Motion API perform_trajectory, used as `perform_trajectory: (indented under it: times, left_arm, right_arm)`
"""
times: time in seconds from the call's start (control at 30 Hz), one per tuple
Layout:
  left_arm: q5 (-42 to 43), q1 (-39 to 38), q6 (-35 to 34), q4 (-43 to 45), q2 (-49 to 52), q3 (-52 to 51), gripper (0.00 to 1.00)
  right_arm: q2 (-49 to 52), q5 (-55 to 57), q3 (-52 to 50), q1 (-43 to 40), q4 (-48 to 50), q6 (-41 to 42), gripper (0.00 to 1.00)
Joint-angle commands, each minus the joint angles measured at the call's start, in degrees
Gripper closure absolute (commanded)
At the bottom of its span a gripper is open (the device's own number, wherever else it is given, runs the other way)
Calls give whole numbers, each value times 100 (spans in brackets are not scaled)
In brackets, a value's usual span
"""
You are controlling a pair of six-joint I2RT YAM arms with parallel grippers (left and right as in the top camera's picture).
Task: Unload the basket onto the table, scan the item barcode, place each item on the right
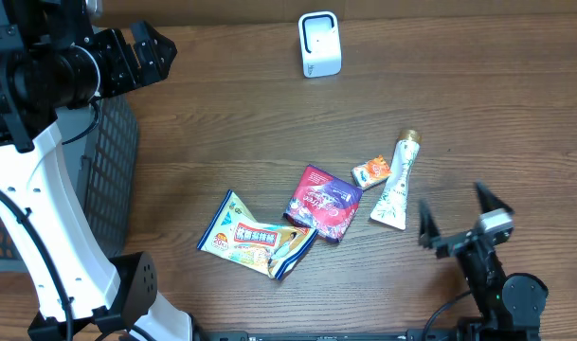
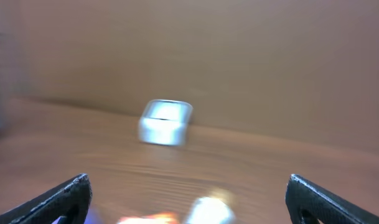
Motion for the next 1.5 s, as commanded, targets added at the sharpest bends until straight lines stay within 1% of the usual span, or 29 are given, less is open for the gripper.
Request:
perform_trajectory:
  times: [0.0,0.03,0.1,0.17,0.2,0.27,0.33,0.4,0.43,0.5,0.53,0.57,0.6,0.67,0.73,0.8,0.87,0.9,0.93,1.0,1.03,1.07,1.1,1.13,1.2,1.27,1.37,1.4,1.47]
  left_arm:
    - [61,24,48,-9,-28,63,0]
    - [61,24,48,-9,-28,63,0]
    - [61,24,48,-9,-28,63,0]
    - [61,24,48,-9,-28,63,0]
    - [61,24,48,-9,-28,63,0]
    - [61,24,48,-9,-28,63,0]
    - [63,24,48,-9,-28,63,0]
    - [61,24,48,-9,-28,63,0]
    - [63,24,48,-9,-28,63,0]
    - [61,24,48,-9,-28,63,0]
    - [61,24,48,-9,-28,63,0]
    - [61,24,48,-9,-28,63,0]
    - [63,24,48,-9,-28,63,0]
    - [63,24,48,-9,-28,63,0]
    - [61,24,48,-9,-28,63,0]
    - [61,24,48,-9,-28,63,0]
    - [61,24,48,-9,-28,63,0]
    - [61,24,48,-9,-28,63,0]
    - [61,24,48,-9,-28,63,0]
    - [61,24,48,-9,-28,63,0]
    - [61,24,48,-9,-28,63,0]
    - [63,24,48,-9,-28,63,0]
    - [61,24,48,-9,-28,63,0]
    - [61,24,48,-9,-28,63,0]
    - [61,24,48,-9,-28,63,0]
    - [63,24,48,-9,-28,63,0]
    - [63,24,48,-9,-28,63,0]
    - [61,24,48,-9,-28,63,0]
    - [61,24,48,-9,-28,63,0]
  right_arm:
    - [-52,-3659,-59,11,1029,116,0]
    - [-52,-4138,-59,11,1576,118,0]
    - [-52,-4247,-59,11,2420,208,0]
    - [-52,-3978,-57,11,3167,501,0]
    - [-52,-3425,9,11,3803,846,0]
    - [-48,-2824,264,-9,3851,977,0]
    - [7,-2363,654,-39,3421,975,0]
    - [299,-2035,1547,-138,2090,769,0]
    - [673,-1976,2273,-223,1071,518,0]
    - [1355,-1893,3309,-345,-275,341,0]
    - [2153,-1899,4332,-446,-1499,227,0]
    - [2544,-1908,4811,-463,-2109,179,0]
    - [3171,-1928,5567,-463,-3077,177,0]
    - [3786,-2192,6210,-461,-3926,179,0]
    - [4398,-3073,6706,-461,-4745,313,0]
    - [4798,-4070,6846,-461,-5254,562,0]
    - [5064,-4505,6813,-461,-5265,568,0]
    - [5287,-4478,6802,-461,-5200,570,0]
    - [5480,-4253,6802,-461,-5169,619,0]
    - [5825,-3263,6802,-461,-5169,1412,0]
    - [5954,-2640,6802,-461,-5202,1915,5]
    - [6188,-1648,6802,-442,-5320,2575,9]
    - [6345,-1178,6804,-385,-5386,2588,9]
    - [6634,-396,6804,-262,-5549,2680,9]
    - [6996,247,6804,-116,-5716,2949,9]
    - [7587,535,6802,144,-5761,2990,0]
    - [8284,588,6804,435,-5724,2990,0]
    - [8655,564,6804,579,-5707,2990,0]
    - [8905,566,6804,651,-5705,2988,0]
